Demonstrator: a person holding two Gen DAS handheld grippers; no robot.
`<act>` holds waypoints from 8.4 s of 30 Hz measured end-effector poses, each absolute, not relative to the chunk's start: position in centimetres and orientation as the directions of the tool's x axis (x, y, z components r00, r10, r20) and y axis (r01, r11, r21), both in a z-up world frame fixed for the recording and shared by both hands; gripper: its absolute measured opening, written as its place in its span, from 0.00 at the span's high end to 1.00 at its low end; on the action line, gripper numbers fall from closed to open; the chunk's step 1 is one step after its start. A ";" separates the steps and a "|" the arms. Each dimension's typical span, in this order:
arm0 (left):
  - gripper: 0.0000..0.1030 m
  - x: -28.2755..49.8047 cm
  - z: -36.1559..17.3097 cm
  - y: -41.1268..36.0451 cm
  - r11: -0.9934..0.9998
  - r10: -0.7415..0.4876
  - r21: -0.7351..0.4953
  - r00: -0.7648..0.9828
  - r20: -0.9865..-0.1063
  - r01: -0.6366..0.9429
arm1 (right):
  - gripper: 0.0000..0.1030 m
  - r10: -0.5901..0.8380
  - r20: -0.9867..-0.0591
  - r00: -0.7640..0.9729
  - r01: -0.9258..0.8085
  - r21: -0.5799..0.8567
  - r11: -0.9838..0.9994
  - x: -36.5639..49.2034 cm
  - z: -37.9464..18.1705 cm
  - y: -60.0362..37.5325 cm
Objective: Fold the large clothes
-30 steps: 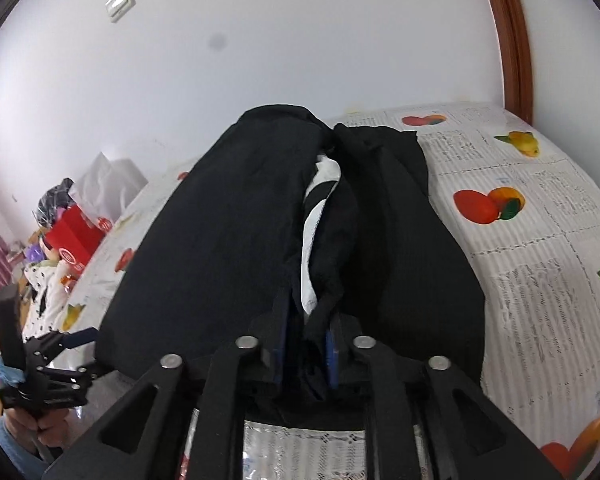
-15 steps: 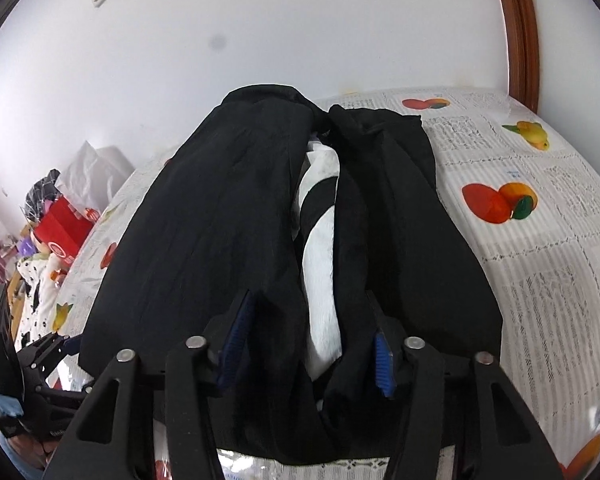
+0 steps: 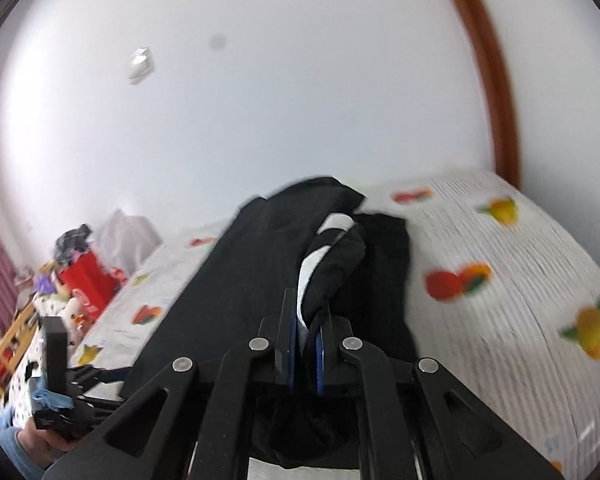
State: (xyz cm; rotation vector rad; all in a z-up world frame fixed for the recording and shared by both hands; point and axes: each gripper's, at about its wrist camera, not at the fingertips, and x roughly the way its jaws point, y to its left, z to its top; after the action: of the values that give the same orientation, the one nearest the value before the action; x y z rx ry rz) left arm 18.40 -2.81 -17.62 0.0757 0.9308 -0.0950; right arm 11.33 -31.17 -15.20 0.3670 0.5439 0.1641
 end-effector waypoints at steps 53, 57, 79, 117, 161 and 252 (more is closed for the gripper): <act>0.69 16.0 -15.9 -3.3 0.973 -0.175 -0.045 0.596 -0.784 0.226 | 0.60 0.109 -0.750 0.653 0.068 0.201 0.977 7.4 -21.4 -31.2; 0.83 16.7 -16.2 -3.3 0.969 -0.214 -0.094 0.576 -0.789 0.230 | 0.84 0.162 -0.747 0.645 0.052 0.255 0.966 8.8 -21.9 -31.3; 0.97 16.9 -15.6 1.7 0.985 -0.168 -0.113 0.591 -0.789 0.129 | 0.85 0.089 -0.767 0.636 0.024 0.135 0.991 14.3 -20.1 -27.5; 0.59 15.1 -11.0 1.7 0.989 -0.147 -0.127 0.644 -0.750 0.078 | 0.70 0.040 -0.751 0.660 0.080 0.123 0.989 9.3 -14.7 -25.9; 0.12 -3.0 -0.1 -0.7 1.000 0.003 0.016 0.838 -0.546 0.006 | 0.03 -0.191 -0.595 0.781 0.246 0.011 0.969 -10.4 -3.3 -23.0; 0.12 -2.9 -0.6 -0.1 1.000 0.009 -0.017 0.821 -0.571 -0.023 | 0.01 -0.188 -0.603 0.775 0.235 -0.001 0.972 -10.4 -4.2 -23.5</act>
State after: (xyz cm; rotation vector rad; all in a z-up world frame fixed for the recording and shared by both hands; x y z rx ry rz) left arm -2.90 -0.13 -0.64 -0.0235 0.6070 0.0172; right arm -10.44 -23.54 -4.20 0.0757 0.6449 -0.2290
